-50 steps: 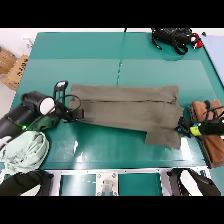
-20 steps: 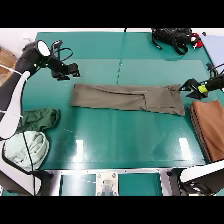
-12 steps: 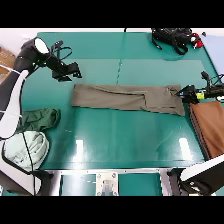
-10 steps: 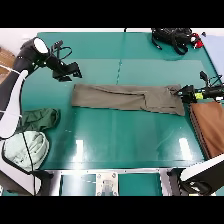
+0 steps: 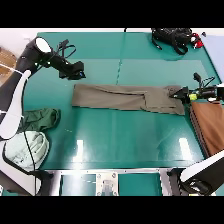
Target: Fold the shirts.
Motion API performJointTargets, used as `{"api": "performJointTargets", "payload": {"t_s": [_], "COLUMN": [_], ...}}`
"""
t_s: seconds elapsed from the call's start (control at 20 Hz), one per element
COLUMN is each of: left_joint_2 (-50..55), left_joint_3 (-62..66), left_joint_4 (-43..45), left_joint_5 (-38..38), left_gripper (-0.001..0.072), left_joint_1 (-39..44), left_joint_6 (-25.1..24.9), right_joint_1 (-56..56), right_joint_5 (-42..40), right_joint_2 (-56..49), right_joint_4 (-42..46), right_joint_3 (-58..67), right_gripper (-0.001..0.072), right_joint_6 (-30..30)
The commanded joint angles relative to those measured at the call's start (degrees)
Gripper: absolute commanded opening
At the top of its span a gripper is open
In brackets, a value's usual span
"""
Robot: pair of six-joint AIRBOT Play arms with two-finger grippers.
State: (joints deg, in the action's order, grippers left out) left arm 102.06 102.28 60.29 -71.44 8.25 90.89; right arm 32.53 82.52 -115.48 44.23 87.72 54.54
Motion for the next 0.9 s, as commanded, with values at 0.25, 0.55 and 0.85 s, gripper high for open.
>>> {"api": "performJointTargets", "payload": {"t_s": [0.25,0.55,0.85], "left_joint_2": [3.4,13.0,17.2], "left_joint_3": [0.0,0.1,0.6], "left_joint_4": [-0.8,-9.1,-13.9], "left_joint_5": [13.9,27.7,32.3], "left_gripper": [0.0024,0.0024,0.0024], "left_joint_1": [11.9,24.4,29.9], "left_joint_6": [-4.5,-4.5,-4.4], "right_joint_1": [-1.0,-7.5,-18.2], "right_joint_5": [2.8,12.3,14.6], "right_joint_2": [2.4,15.1,23.3], "right_joint_4": [-0.7,-3.1,-6.1], "right_joint_3": [4.3,12.8,22.0], "right_gripper": [0.002,0.0021,0.0021], "right_joint_6": [4.1,13.0,22.3]}}
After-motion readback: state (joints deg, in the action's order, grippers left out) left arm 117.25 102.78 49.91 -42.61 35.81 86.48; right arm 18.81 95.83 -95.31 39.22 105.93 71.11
